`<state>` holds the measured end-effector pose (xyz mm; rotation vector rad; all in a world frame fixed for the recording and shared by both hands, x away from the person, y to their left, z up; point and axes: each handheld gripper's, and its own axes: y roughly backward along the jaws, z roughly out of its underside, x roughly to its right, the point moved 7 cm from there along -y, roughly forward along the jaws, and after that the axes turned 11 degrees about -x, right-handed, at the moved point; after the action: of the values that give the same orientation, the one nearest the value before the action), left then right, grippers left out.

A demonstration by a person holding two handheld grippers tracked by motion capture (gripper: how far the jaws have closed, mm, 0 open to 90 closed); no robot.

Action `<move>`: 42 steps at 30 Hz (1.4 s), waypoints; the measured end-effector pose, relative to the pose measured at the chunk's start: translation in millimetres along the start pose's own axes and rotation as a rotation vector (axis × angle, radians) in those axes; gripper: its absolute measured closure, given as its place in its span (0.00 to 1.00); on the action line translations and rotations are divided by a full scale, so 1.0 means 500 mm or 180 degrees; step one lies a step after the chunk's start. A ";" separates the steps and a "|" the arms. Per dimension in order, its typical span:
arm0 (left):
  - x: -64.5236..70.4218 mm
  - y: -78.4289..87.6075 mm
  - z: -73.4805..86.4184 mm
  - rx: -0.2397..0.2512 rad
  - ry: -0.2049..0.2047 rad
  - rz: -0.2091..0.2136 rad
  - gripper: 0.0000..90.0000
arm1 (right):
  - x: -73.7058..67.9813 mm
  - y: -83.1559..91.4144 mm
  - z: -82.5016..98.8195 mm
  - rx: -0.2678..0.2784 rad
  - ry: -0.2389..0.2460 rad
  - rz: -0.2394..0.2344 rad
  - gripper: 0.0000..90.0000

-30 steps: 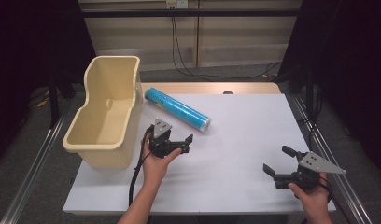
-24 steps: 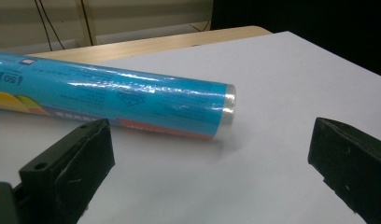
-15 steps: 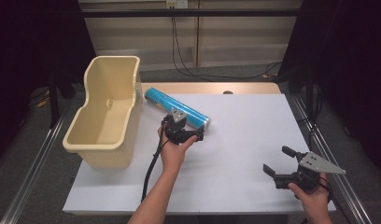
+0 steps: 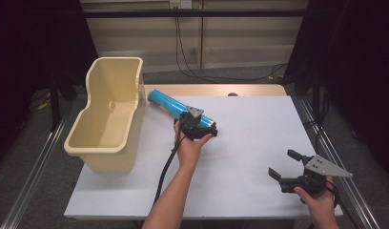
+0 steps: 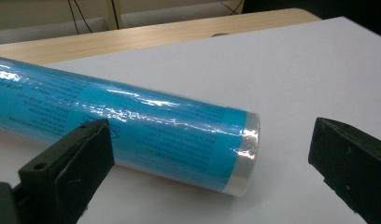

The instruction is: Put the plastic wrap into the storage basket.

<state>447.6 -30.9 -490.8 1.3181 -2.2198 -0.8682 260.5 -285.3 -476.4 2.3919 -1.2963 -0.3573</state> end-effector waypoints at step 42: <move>0.004 -0.017 -0.039 -0.0372 -0.0042 0.0206 1.00 | 0.011 -0.004 0.005 -0.0012 -0.0062 -0.0025 0.01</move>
<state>463.8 -41.5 -482.6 1.1839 -2.1733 -0.9695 263.9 -289.5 -479.7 2.3967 -1.2938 -0.3858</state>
